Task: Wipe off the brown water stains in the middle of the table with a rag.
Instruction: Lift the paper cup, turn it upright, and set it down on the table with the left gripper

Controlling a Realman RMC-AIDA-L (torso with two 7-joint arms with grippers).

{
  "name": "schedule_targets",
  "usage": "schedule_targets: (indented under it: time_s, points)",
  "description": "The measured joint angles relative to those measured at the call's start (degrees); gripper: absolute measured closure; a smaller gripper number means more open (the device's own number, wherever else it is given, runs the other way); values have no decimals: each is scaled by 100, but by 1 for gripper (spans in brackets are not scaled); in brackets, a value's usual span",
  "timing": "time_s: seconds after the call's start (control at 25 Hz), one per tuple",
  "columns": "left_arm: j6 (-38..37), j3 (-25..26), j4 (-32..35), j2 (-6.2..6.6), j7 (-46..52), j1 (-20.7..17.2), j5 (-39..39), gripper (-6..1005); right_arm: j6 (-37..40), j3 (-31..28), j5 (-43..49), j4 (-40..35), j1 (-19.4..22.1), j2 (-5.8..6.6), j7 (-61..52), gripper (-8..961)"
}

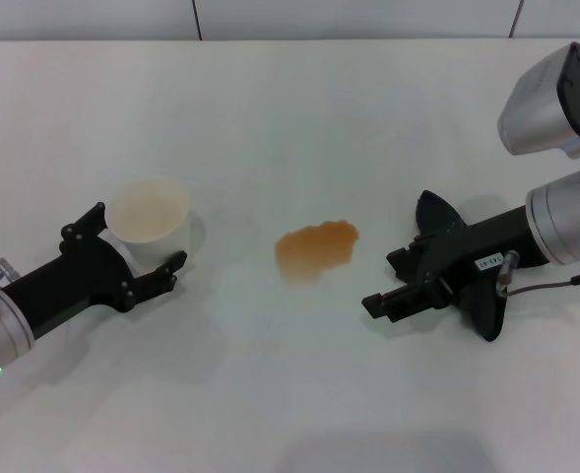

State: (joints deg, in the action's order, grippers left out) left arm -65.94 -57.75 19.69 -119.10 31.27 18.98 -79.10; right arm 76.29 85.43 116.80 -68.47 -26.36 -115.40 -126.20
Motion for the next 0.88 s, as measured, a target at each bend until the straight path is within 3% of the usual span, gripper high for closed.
schedule_targets:
  time_s: [0.88]
  points:
    - [43, 0, -19, 2, 52, -106, 1, 107, -9, 0, 1, 20, -27, 0, -1, 163]
